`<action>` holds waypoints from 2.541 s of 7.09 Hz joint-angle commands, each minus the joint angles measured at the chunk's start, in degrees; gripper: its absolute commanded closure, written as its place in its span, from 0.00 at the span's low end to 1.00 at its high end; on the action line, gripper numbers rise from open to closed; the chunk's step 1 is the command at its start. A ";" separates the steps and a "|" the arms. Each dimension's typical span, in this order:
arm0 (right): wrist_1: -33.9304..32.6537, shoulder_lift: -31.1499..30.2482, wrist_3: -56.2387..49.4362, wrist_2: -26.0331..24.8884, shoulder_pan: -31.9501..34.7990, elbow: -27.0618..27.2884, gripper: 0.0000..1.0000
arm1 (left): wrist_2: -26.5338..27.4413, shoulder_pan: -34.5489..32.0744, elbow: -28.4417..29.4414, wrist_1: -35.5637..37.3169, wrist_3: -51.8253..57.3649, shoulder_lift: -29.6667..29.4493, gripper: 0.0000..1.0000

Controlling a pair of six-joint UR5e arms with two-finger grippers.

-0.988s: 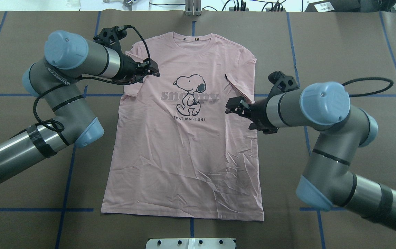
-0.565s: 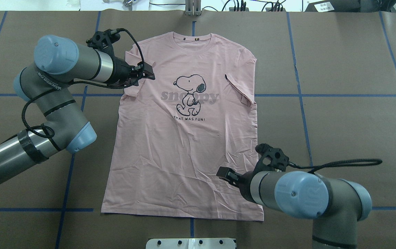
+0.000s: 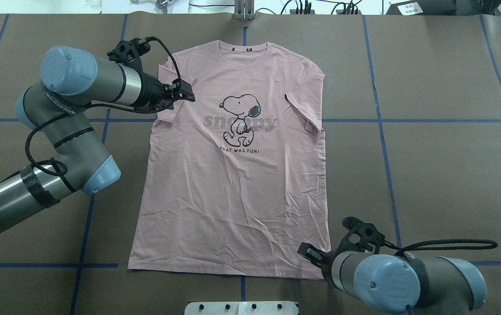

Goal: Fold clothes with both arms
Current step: 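Move the right gripper down to the shirt hem corner nearest the robot, then move the left gripper to the other hem corner and grasp both hem corners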

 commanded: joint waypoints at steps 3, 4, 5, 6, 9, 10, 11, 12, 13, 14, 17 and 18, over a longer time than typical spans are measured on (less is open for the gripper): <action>-0.04 -2.01 2.85 -0.10 -1.67 0.09 0.38 | 0.00 0.00 0.10 -0.18 0.00 0.02 0.28; -0.13 -1.93 2.94 -0.10 -1.67 0.09 0.47 | 0.09 0.09 0.10 -0.18 0.00 0.02 0.28; -0.13 -1.93 2.94 -0.10 -1.85 0.18 0.58 | 0.09 0.09 0.10 -0.18 0.00 -0.07 0.28; -0.13 -1.93 3.03 -0.10 -2.11 0.18 0.73 | 0.09 0.09 0.10 -0.18 0.00 0.02 0.27; -0.13 -1.84 3.29 0.07 -2.29 1.40 1.00 | 0.09 0.00 -0.25 0.17 -0.18 -0.07 0.27; -0.13 -2.10 3.29 0.16 -2.12 2.37 1.00 | 0.09 0.09 -1.64 0.34 -0.35 0.80 0.27; -0.13 -2.19 3.29 0.25 -2.11 3.51 1.00 | 0.26 0.26 -4.88 0.35 -3.92 3.59 0.24; -0.13 -2.28 3.20 0.34 -2.03 3.78 1.00 | 0.96 3.57 -12.56 2.43 -8.48 8.32 0.23; -0.13 -2.45 2.94 0.60 -1.94 4.40 1.00 | 5.67 8.13 -22.82 8.37 -9.31 14.72 0.20; -0.13 -2.54 2.85 0.60 -1.85 4.40 1.00 | 9.02 12.87 -31.97 16.44 -9.49 20.00 0.17; -0.13 -2.54 2.85 0.69 -1.32 4.58 1.00 | 18.33 25.62 -37.78 20.03 -22.21 30.40 0.18; -0.13 -2.54 2.85 0.69 -1.15 4.58 1.00 | 20.02 28.88 -37.26 20.38 -25.02 31.12 0.18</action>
